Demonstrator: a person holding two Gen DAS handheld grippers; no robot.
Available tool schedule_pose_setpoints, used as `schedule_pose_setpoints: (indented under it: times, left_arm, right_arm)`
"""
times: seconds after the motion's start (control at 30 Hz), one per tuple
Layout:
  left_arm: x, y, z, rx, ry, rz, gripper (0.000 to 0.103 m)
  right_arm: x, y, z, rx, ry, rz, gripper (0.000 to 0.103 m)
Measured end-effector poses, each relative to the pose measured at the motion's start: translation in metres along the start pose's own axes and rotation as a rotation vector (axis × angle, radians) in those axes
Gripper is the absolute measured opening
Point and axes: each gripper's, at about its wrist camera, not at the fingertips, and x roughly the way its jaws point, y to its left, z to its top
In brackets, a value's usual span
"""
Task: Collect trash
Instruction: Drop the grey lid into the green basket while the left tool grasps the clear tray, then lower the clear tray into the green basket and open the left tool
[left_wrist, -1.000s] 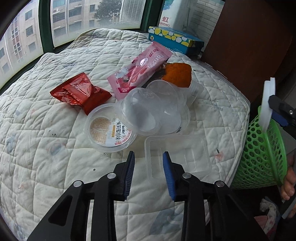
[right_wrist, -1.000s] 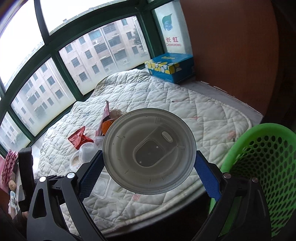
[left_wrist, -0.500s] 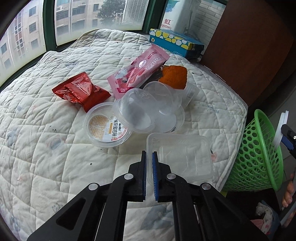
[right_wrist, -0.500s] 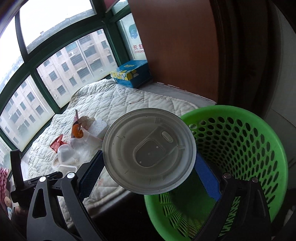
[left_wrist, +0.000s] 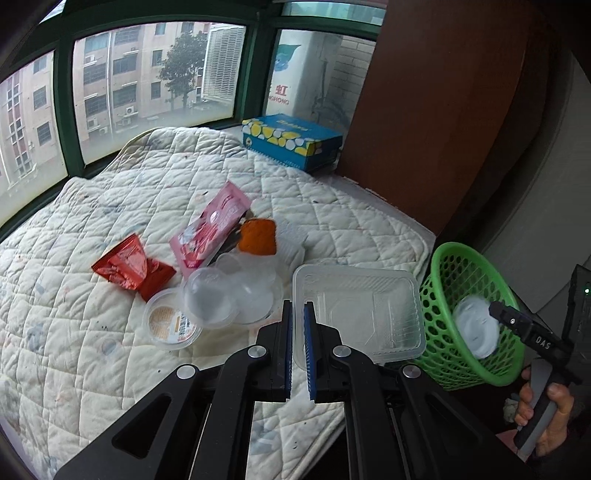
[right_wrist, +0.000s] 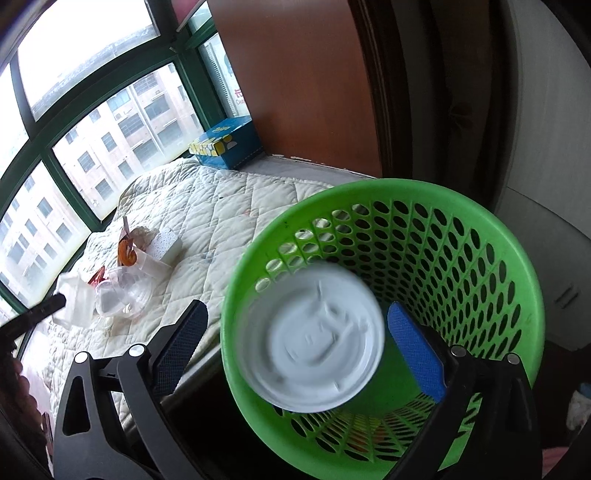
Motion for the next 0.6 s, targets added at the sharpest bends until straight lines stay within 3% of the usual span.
schedule_pose_setpoints:
  times: [0.33,0.6]
  left_arm:
    - [0.004,-0.072,0.031,0.133,-0.030,-0.088,0.006]
    - [0.026,-0.139,0.037,0.245,0.004,-0.147,0.006]
  right_arm:
    - [-0.034,-0.023,-0.002,0.032,-0.054,-0.041,0.097]
    - [-0.068,-0.049,-0.008,0.053,-0.113,-0.111,0.097]
